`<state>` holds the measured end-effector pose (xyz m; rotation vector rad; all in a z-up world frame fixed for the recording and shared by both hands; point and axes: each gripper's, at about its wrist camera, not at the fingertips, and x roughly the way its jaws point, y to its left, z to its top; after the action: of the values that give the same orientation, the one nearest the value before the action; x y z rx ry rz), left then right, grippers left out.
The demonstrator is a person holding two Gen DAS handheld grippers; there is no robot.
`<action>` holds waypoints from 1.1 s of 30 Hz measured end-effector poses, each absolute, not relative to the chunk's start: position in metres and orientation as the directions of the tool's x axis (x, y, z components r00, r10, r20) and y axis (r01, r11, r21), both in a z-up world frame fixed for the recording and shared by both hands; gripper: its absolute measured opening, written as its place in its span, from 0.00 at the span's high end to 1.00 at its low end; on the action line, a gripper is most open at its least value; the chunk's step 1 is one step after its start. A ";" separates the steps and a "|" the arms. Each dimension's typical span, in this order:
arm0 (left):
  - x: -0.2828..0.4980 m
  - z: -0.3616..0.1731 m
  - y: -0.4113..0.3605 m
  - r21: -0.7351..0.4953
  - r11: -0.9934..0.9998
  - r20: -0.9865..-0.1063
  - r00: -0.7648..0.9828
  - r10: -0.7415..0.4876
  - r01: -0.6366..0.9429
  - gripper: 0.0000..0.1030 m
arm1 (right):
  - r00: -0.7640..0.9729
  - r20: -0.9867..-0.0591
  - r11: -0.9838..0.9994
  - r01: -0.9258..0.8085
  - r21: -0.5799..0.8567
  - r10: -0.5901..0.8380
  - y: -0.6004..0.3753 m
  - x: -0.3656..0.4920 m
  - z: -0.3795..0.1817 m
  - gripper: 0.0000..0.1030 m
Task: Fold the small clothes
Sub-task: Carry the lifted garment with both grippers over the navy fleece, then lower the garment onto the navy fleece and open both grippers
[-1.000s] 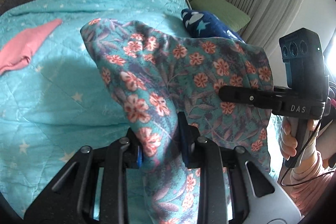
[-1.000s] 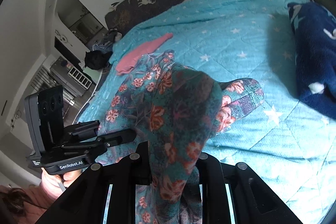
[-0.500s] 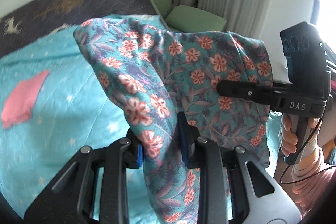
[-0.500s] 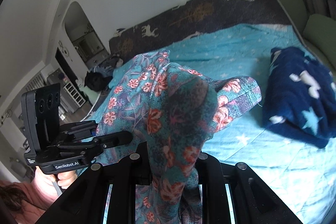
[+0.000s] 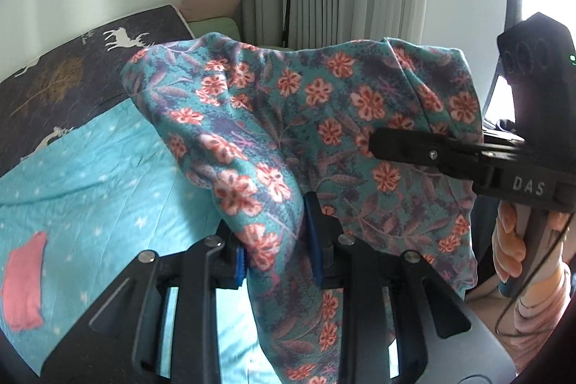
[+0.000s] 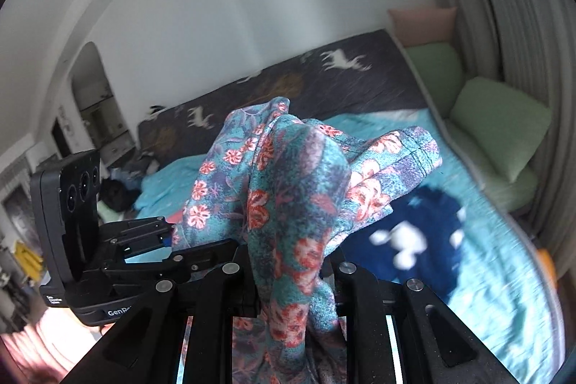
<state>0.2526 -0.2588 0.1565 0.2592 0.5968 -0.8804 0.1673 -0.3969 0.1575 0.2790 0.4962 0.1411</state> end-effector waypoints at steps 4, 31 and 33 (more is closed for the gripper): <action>0.282 0.154 -0.287 -0.022 0.631 -0.602 0.494 -0.627 0.775 0.72 | 0.870 -0.469 0.954 -0.003 0.300 0.151 -0.423 0.193 0.162 0.81; 0.422 -0.001 -0.351 0.006 0.743 -0.776 0.472 -0.419 0.670 0.49 | 0.631 -0.773 0.817 0.477 0.325 -0.061 -0.566 0.326 0.008 0.56; 0.419 0.002 -0.349 0.012 0.745 -0.774 0.478 -0.415 0.667 0.49 | 0.631 -0.769 0.816 0.493 0.301 -0.097 -0.561 0.320 0.017 0.55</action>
<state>0.4186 -0.3492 0.0022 0.3333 0.8403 -0.6758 0.3198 -0.5614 0.0169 0.5254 0.8252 -0.3563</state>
